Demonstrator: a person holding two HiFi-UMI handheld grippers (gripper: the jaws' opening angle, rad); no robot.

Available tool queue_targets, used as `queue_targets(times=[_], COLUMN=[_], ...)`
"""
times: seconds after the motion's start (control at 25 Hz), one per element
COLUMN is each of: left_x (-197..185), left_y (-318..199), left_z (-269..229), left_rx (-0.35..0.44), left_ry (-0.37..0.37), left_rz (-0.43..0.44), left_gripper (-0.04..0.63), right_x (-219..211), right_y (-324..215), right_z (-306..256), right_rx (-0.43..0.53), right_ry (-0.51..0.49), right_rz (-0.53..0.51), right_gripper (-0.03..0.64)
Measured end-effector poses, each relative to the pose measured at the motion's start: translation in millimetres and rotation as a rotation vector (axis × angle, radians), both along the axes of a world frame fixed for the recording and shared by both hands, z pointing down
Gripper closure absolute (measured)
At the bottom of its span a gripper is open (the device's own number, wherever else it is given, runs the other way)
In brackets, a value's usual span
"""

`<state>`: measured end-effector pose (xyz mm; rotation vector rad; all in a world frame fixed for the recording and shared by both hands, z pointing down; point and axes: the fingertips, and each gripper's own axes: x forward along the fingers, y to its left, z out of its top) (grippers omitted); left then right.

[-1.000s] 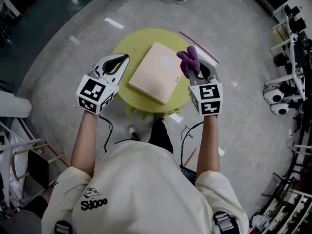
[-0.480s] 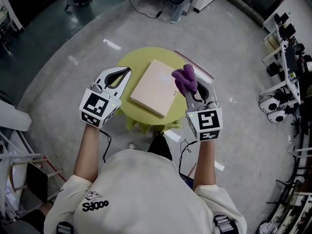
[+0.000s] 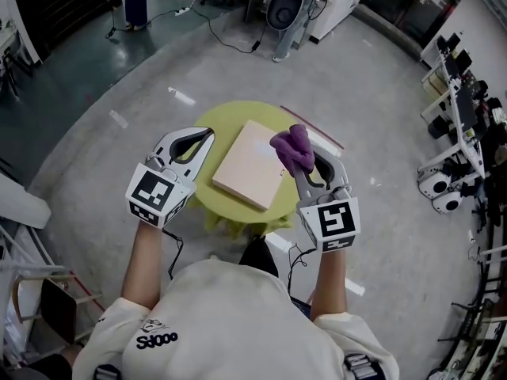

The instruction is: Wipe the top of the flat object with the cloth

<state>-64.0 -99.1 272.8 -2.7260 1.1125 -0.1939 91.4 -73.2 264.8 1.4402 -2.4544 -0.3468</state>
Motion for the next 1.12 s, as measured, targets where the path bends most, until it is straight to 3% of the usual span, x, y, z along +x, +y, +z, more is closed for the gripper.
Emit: queue_targets(times=[1.12], left_x=[16.8], left_y=[-3.6], left_z=[14.7], left_rx=[-0.034], left_ry=[-0.053], left_rz=[0.003], left_gripper=[0.589], right_x=[6.7], right_y=[-7.6], right_z=[21.1], right_rx=[-0.063], right_ry=[0.012], right_rz=[-0.009], right_gripper=[0.546])
